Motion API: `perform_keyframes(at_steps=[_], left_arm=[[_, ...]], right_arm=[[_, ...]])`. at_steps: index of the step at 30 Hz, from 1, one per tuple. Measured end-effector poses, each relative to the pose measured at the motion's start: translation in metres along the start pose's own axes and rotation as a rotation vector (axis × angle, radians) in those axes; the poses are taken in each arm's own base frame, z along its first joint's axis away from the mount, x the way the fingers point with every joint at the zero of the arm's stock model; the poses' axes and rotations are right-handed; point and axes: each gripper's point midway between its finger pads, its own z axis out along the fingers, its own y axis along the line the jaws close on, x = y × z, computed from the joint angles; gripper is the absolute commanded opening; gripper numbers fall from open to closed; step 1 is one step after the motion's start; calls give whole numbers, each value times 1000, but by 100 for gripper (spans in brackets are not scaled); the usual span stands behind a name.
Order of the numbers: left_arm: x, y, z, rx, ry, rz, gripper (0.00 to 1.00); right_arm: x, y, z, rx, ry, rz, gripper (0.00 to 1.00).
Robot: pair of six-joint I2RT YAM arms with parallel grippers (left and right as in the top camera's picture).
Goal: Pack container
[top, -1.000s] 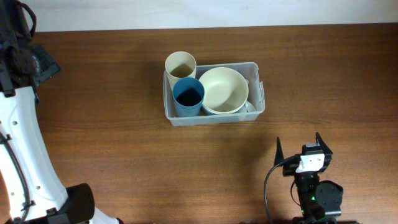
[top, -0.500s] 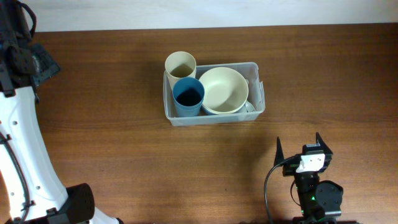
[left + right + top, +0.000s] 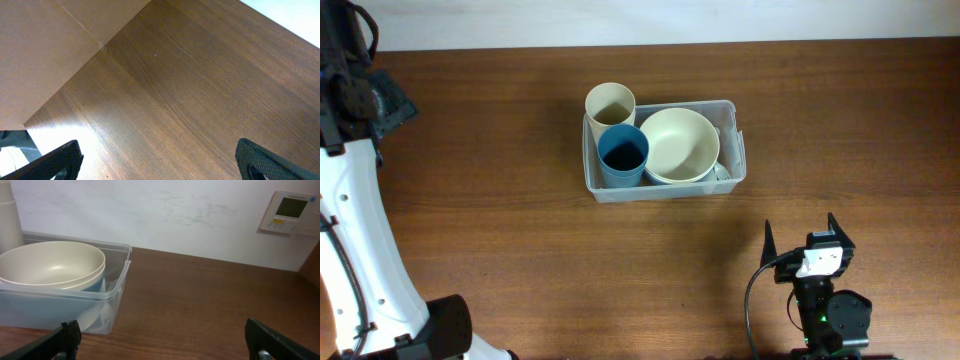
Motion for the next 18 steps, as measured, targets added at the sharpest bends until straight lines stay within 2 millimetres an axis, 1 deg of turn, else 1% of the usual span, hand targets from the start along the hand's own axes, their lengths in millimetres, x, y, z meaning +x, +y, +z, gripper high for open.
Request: perform_keyframes(at_steps=[4,8,11,15,16,18], left_arm=[[1,1,0,-7,3,4,100],[9,6,0,-28,33,24,100],[11,1,0,3,47,23,100],[-1,-20,2,85,3,-1,100],[-7,-31,3,116,-22,-3,100],[-21,-59,5,200,-93,23,100]], right_arm=[[0,0,0,0,0,1,99],[0,0,0,0,0,1,99],[0,0,0,0,0,1,99],[0,0,0,0,0,0,99],[0,0,0,0,0,1,99],[0,0,0,0,0,0,99]])
